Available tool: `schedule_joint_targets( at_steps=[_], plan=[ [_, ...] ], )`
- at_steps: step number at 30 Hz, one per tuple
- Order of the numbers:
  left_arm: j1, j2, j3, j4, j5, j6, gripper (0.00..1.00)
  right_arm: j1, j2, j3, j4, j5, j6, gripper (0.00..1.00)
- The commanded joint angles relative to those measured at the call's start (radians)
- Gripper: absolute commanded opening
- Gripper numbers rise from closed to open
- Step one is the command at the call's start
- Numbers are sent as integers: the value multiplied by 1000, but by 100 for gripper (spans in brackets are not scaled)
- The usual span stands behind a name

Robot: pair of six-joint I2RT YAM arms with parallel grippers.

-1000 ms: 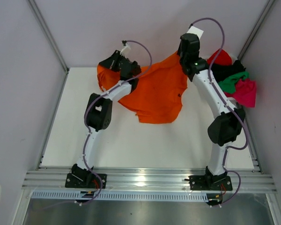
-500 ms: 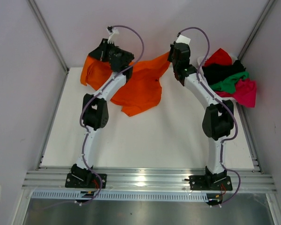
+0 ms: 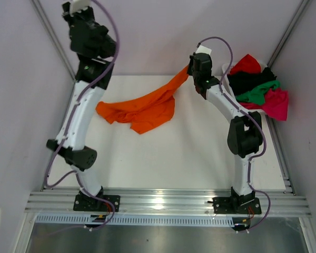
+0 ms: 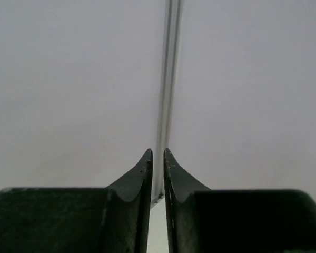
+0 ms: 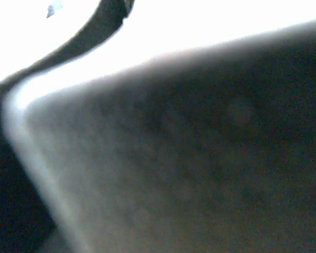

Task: Fold and stack the t-shirts
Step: Move the tshirt to the center of the board

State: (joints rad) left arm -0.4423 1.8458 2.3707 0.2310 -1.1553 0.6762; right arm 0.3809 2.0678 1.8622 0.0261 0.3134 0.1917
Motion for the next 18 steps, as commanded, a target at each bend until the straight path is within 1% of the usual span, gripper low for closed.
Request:
schedule_joint_targets(
  at_steps=[1, 2, 3, 6, 7, 8, 10, 11, 13, 14, 15, 17, 18],
  plan=[
    [-30, -72, 2, -549, 208, -448, 16, 15, -74, -26, 40, 21, 12, 0],
    [-29, -83, 5, -653, 256, -530, 16, 15, -77, -34, 38, 23, 15, 0],
    [-24, -103, 1, -820, 361, -660, 15, 15, -77, -37, 35, 27, 17, 0],
    [17, -126, -60, -981, 530, -820, 13, 12, -74, -46, 31, 33, 28, 0],
    [30, -132, -105, -987, 572, -874, 12, 12, -72, -50, 34, 35, 29, 0],
    [54, -128, -123, -992, 632, -889, 10, 10, -72, -54, 41, 36, 32, 0],
    [77, -68, -130, -1037, 673, -921, 9, 10, -61, -49, 43, 39, 34, 0],
    [102, -41, -107, -1071, 733, -935, 6, 9, -57, -46, 43, 41, 31, 0],
    [117, 24, -39, -1143, 787, -957, 5, 7, -46, -41, 41, 41, 31, 0],
    [126, 80, -3, -1207, 810, -964, 3, 6, -43, -43, 40, 42, 32, 0],
    [131, 101, 18, -1231, 875, -971, 3, 3, -40, -44, 40, 41, 37, 0],
    [145, 128, -17, -1265, 955, -1009, 2, 0, -26, -51, 41, 39, 40, 0],
    [149, 141, -37, -1265, 1039, -1023, 1, 0, -20, -52, 44, 39, 37, 0]
  ],
)
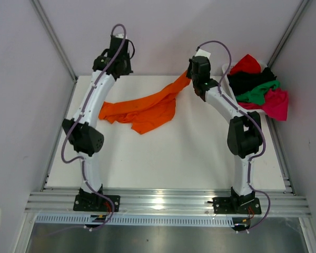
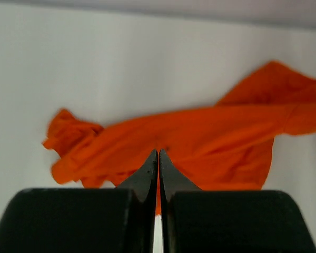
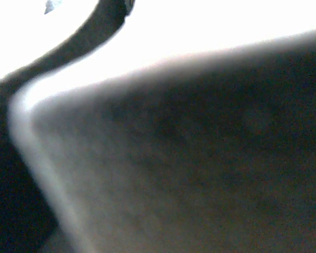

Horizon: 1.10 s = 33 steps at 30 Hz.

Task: Fold and stack the t-shirts
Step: Move the tshirt to the center of the board

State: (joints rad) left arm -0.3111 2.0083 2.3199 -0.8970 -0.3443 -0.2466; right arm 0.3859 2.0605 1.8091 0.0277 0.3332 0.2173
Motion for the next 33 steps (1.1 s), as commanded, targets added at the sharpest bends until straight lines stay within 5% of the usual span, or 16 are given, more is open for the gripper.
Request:
schedule_joint_targets(
  at_steps=[1, 17, 19, 26, 33],
  plan=[
    [21, -16, -8, -135, 264, -123, 1, -7, -4, 1, 43, 17, 13, 0],
    [23, 70, -221, -145, 466, -137, 2, -39, 150, 21, 40, -247, 114, 0],
    [23, 52, -255, -122, 459, -120, 14, -39, 159, 24, 44, -255, 119, 0],
    [27, 30, -276, -103, 484, -114, 35, -38, 178, 36, 55, -229, 137, 51],
    [27, 6, -323, -83, 495, -96, 46, -4, 29, -106, 75, -253, 129, 53]
  ],
)
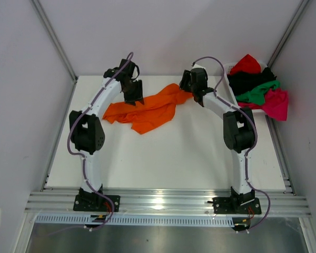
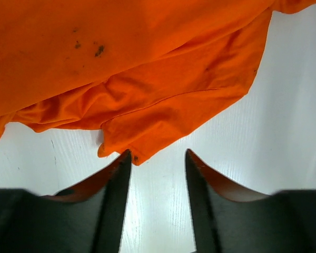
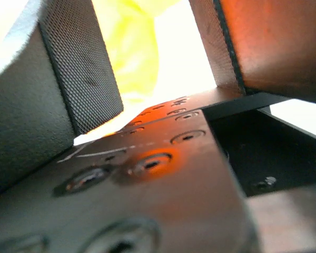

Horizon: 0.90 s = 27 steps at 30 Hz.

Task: Fold and stack the t-shirts
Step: Move the tshirt to the center of the board

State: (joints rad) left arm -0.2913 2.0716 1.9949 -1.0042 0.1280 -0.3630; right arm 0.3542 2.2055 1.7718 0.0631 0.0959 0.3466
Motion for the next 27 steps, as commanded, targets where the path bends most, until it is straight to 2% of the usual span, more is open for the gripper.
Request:
schedule_joint_targets(
  at_steps=[1, 5, 10, 11, 13, 20, 27],
  plan=[
    [7, -64, 8, 19, 18, 24, 51, 52, -142, -93, 24, -15, -3, 53],
    [9, -68, 77, -4, 24, 33, 59, 110, -240, -133, -103, -4, 5, 53],
    [9, -74, 102, -1, 41, 35, 62, 154, -387, -268, -83, -87, 67, 53],
    [9, -73, 105, -7, 41, 33, 62, 160, -395, -279, -83, -146, 103, 53],
    [9, -68, 105, -11, 42, 32, 62, 172, -402, -316, -82, -159, 124, 52],
    [9, -102, 104, -13, 21, 27, 62, 193, -279, -413, 38, -208, 221, 52],
    [23, -183, 45, 73, 36, 6, 64, 196, -118, -327, 142, -327, 285, 51]
  ],
)
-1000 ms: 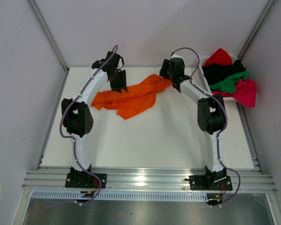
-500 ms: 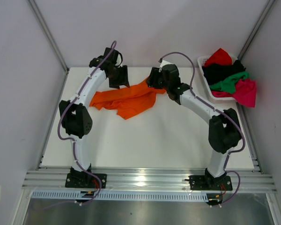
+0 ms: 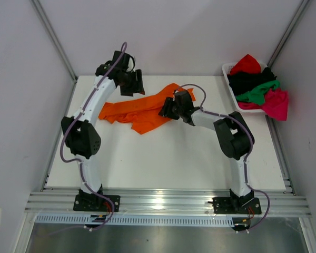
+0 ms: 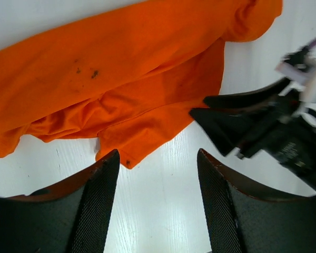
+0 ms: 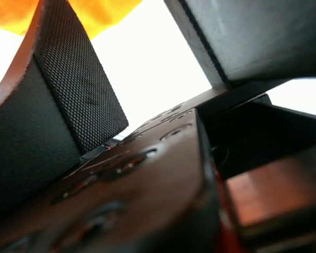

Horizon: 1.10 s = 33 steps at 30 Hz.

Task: Fold and stack the t-shirts
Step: Move the tshirt to the center of the board

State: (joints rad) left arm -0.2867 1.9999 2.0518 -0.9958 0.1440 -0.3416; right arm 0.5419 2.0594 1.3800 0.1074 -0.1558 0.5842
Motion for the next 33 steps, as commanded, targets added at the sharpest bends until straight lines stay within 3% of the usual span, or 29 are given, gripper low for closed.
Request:
schedule_joint_targets(
  at_steps=[1, 11, 18, 26, 33],
  plan=[
    [21, -136, -18, 87, 20, -19, 64, 7, 40, 77, 101, -88, 51, 51],
    [72, -205, -22, 80, 8, -16, 66, 7, 133, 160, 49, -94, 68, 50],
    [112, -242, -6, 83, 52, -31, 66, -11, 130, 149, -103, -13, 69, 50],
    [124, -247, 4, 94, 138, -62, 67, -20, 208, 263, -270, 10, 89, 50],
    [129, -250, 16, 97, 152, -63, 67, -39, 191, 235, -373, 53, 95, 49]
  ],
)
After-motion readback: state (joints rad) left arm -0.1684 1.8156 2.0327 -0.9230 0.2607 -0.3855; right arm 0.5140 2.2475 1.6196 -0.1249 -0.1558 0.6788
